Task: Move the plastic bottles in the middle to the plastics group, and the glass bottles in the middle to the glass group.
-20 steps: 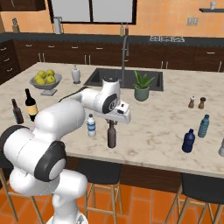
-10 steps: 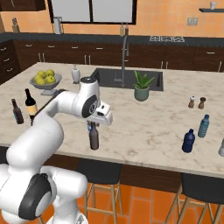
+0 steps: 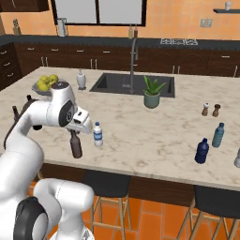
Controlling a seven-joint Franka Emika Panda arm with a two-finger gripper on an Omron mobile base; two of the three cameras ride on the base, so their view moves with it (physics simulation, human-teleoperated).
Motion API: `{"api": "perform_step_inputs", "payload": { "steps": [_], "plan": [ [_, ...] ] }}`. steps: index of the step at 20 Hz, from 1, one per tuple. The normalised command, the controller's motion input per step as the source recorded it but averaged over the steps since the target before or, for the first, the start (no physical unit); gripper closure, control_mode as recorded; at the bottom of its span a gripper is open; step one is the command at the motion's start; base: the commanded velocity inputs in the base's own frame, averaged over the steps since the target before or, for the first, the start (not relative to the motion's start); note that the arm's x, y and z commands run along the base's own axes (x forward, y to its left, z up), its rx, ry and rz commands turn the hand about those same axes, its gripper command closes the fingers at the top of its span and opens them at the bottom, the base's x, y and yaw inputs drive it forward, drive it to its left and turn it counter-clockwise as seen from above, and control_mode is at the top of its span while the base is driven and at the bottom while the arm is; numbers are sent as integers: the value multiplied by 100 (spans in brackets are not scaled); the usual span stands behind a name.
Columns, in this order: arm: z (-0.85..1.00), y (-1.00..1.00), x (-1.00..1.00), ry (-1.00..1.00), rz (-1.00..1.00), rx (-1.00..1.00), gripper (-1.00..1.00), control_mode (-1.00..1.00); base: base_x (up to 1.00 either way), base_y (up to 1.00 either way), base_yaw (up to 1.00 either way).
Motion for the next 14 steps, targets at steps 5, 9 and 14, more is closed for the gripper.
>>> {"api": "perform_step_inputs", "payload": {
  "steps": [5,9,14],
  "plan": [
    [17,100,6,0,0,0,100,-100,0,0,0],
    [18,100,24,0,0,0,100,-100,0,0,0],
    [19,100,36,0,0,0,100,-100,0,0,0]
  ]
}}
